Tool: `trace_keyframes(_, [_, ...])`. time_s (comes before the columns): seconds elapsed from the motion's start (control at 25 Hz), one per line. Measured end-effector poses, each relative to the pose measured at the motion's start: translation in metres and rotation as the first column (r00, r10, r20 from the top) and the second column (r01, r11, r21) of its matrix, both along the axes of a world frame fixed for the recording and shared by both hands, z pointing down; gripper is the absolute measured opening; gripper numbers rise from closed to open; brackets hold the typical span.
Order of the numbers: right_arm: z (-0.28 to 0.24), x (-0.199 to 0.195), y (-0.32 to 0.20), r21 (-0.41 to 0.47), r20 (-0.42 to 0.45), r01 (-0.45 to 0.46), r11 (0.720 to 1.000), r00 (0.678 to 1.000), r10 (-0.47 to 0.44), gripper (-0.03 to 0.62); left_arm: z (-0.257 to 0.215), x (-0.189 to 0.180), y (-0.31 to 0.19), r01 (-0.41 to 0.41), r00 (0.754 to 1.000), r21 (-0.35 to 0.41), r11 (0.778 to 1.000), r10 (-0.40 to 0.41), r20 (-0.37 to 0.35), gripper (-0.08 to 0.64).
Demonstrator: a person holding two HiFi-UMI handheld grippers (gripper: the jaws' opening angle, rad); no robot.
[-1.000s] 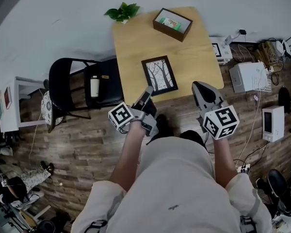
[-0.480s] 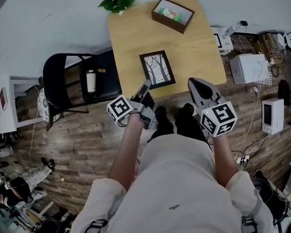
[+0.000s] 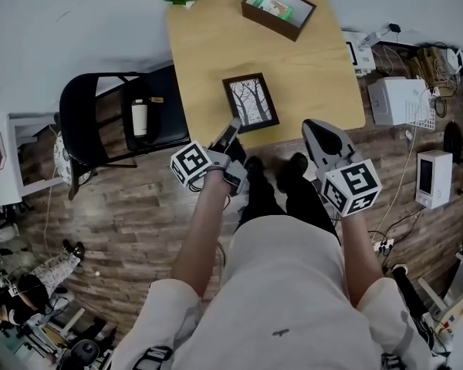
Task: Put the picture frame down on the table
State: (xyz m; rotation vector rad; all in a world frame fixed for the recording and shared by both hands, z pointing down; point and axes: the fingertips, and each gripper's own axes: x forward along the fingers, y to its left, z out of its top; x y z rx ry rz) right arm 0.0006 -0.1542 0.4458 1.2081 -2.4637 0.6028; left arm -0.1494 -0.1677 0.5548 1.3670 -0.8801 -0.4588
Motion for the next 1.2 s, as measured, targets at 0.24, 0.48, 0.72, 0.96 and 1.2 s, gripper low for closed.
trace_keyframes(0.24, [0.018, -0.001, 0.001, -0.028, -0.009, -0.002, 1.0, 1.0, 0.001, -0.002, 0.026, -0.004, -0.003, 0.001, 1.0, -0.027, 1.0, -0.001, 0.013, 0.064])
trace_keyframes(0.48, [0.031, -0.007, 0.004, -0.05, -0.007, -0.001, 0.999, 1.0, 0.0, -0.002, 0.047, -0.005, -0.001, -0.012, 0.999, -0.048, 0.999, 0.013, 0.031, 0.064])
trace_keyframes(0.72, [0.043, -0.012, 0.0, -0.074, -0.001, -0.002, 0.997, 1.0, 0.002, -0.002, 0.068, -0.005, -0.007, -0.016, 0.998, -0.068, 0.998, 0.019, 0.054, 0.064])
trace_keyframes(0.96, [0.052, -0.014, 0.001, -0.088, 0.007, 0.0, 0.996, 1.0, 0.001, -0.002, 0.08, -0.007, -0.009, -0.016, 0.997, -0.076, 0.997, 0.022, 0.077, 0.064])
trace_keyframes(1.2, [0.055, -0.017, 0.003, -0.094, 0.008, 0.005, 0.996, 1.0, -0.004, -0.002, 0.086, -0.008, -0.007, -0.019, 0.995, -0.081, 0.997, 0.026, 0.096, 0.064])
